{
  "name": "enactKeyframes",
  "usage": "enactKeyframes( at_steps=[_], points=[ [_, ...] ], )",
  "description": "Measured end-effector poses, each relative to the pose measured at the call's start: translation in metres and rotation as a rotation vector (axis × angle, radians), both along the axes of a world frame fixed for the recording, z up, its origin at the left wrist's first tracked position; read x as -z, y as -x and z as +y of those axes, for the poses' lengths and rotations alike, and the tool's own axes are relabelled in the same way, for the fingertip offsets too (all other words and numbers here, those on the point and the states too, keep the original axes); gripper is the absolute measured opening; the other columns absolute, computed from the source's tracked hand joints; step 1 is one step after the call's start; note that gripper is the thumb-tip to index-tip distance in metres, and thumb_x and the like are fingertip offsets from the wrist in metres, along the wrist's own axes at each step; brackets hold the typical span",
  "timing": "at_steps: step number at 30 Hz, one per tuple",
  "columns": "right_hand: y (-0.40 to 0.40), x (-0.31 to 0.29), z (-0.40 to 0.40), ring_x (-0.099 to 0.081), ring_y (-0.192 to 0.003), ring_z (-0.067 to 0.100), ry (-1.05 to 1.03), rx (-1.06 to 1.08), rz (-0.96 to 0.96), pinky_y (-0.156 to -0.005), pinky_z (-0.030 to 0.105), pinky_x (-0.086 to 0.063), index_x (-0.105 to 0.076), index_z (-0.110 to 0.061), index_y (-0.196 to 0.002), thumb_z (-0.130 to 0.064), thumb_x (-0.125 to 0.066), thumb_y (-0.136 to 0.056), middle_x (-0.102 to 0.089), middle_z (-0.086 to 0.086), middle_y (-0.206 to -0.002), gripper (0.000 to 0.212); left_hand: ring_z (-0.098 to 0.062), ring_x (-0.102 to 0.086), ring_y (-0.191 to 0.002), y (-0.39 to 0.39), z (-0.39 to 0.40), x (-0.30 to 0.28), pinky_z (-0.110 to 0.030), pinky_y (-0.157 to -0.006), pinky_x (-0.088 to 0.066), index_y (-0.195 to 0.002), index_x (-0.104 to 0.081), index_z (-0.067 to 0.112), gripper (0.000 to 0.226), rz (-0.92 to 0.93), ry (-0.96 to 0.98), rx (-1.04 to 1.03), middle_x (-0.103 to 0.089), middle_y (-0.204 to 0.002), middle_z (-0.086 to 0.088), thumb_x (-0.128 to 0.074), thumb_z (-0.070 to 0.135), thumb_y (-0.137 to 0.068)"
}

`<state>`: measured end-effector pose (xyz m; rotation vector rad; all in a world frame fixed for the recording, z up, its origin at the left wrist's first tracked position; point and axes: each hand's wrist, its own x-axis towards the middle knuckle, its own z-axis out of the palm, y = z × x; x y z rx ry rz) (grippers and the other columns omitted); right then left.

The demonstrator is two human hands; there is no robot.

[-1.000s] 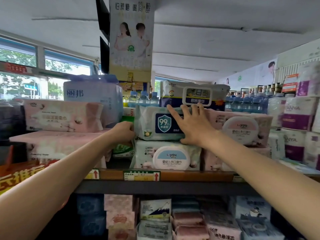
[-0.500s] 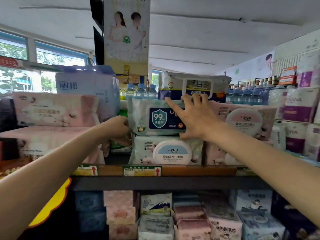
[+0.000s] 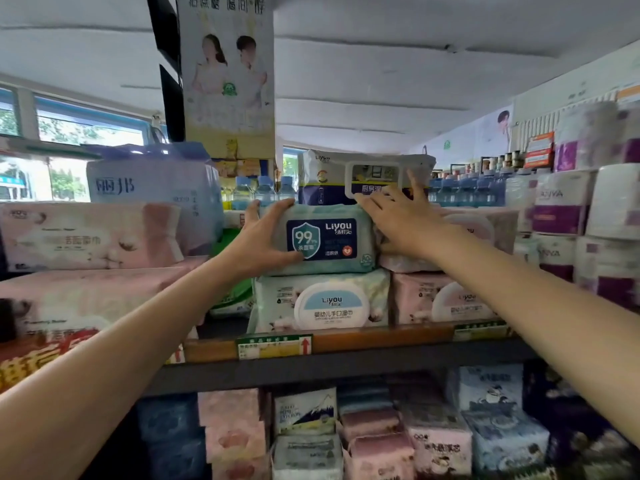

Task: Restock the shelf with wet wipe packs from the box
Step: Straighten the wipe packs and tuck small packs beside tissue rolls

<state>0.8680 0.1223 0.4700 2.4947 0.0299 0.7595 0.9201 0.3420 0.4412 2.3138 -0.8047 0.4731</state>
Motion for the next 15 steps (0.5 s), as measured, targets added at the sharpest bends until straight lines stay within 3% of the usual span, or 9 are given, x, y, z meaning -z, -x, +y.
enactKeyframes(
  at_steps=[2,5,9,12,15],
  points=[
    [-0.002,0.0,-0.002,-0.02,-0.14,0.023,-0.027,-0.028,0.018,-0.111,0.06,0.006,-0.006,-0.017,-0.148,-0.033,-0.059,-0.085,-0.028,0.003,-0.149,0.083,-0.047,-0.02,-0.136,-0.001,0.0,0.001,-0.055,-0.112,-0.025,-0.144,-0.018,0.035,0.086,-0.015,-0.019,-0.062,0.006,-0.154,-0.014,-0.071,0.034,-0.076],
    [0.007,-0.007,-0.011,-0.018,-0.14,0.023,-0.143,-0.099,-0.003,-0.111,0.06,0.002,-0.005,-0.025,-0.148,-0.039,-0.062,-0.082,-0.026,0.002,-0.15,0.088,-0.045,-0.007,-0.14,0.006,-0.006,0.001,-0.064,-0.108,-0.019,-0.143,-0.022,0.037,0.078,-0.265,0.051,-0.188,0.005,-0.156,-0.008,-0.062,0.051,-0.078],
    [0.033,-0.027,-0.045,-0.03,-0.133,0.029,-0.385,-0.209,-0.189,-0.113,0.055,-0.013,-0.025,-0.023,-0.143,-0.045,-0.061,-0.081,-0.039,0.01,-0.139,0.075,-0.03,-0.009,-0.143,0.031,-0.051,-0.006,-0.052,-0.114,-0.01,-0.144,-0.025,0.03,0.068,-0.623,0.005,-0.068,-0.008,-0.156,-0.005,-0.057,0.037,-0.084],
    [0.049,-0.027,-0.088,-0.034,-0.128,0.031,-0.437,-0.193,-0.175,-0.109,0.053,-0.026,-0.025,-0.024,-0.143,-0.056,-0.067,-0.072,-0.039,0.011,-0.137,0.089,-0.03,-0.008,-0.144,0.039,-0.094,0.0,-0.053,-0.114,0.0,-0.147,-0.008,0.035,0.078,-0.779,-0.183,-0.012,-0.009,-0.157,0.002,-0.048,0.046,-0.081],
    [0.061,-0.01,-0.134,-0.024,-0.135,0.03,-0.457,-0.179,-0.013,-0.11,0.055,-0.024,-0.008,-0.037,-0.145,-0.057,-0.075,-0.06,-0.023,0.006,-0.148,0.111,-0.04,0.006,-0.143,0.029,-0.12,0.009,-0.064,-0.109,0.007,-0.141,0.02,0.044,0.099,-0.753,-0.42,-0.119,0.013,-0.157,0.001,-0.052,0.065,-0.077]
  ],
)
